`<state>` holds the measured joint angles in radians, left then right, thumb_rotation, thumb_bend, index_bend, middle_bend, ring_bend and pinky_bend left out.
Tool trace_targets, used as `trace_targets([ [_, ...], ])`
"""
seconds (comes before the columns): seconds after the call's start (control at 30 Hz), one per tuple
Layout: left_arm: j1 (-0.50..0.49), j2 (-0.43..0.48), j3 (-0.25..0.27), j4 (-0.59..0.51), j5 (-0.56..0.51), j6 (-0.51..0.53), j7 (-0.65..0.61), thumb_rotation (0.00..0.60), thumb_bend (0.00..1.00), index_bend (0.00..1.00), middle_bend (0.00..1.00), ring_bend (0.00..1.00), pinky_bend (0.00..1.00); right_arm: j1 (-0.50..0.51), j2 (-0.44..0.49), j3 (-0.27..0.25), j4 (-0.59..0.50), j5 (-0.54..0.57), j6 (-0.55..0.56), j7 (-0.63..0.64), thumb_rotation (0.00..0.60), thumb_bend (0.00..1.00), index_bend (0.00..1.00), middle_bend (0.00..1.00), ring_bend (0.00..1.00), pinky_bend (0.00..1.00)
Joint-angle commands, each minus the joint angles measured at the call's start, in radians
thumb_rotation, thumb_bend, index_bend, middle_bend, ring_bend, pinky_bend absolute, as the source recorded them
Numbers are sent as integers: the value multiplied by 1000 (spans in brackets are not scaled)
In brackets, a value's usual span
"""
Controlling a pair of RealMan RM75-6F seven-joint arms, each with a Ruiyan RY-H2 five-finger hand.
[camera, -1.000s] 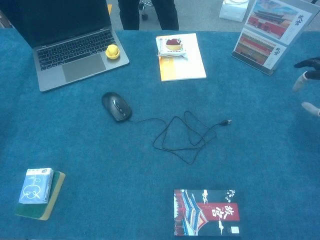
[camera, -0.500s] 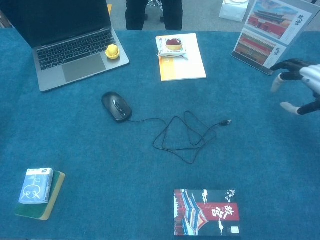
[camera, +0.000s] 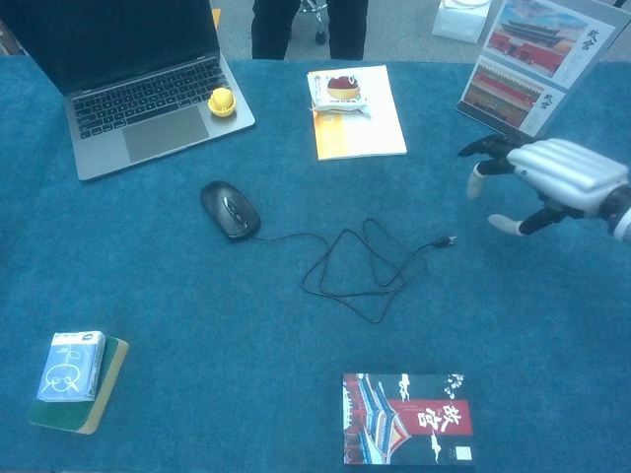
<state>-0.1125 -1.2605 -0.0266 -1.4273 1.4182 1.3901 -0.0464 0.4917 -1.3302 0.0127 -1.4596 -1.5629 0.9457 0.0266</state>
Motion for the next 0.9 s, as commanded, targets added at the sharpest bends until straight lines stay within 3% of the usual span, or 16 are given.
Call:
trace_targets([
  [0.03,1,-1,-1,3,0,0,-7,600,0,448,411,438,556,18,-12,-9,2,-7,-21,-7,600,315,409,121,0,84],
  [0.43,7,-6,2,27,-4,-13,-38,600,0,448,411,438,556,53,-52,-29,28,27,-82,-53,600,320,410,116,0,84],
  [0.9,13,-10,4,46,-8,-24,-59,600,0,448,412,438,556,68,-113,-31,82,48,-74,-115,600,322,410,77,0,52],
])
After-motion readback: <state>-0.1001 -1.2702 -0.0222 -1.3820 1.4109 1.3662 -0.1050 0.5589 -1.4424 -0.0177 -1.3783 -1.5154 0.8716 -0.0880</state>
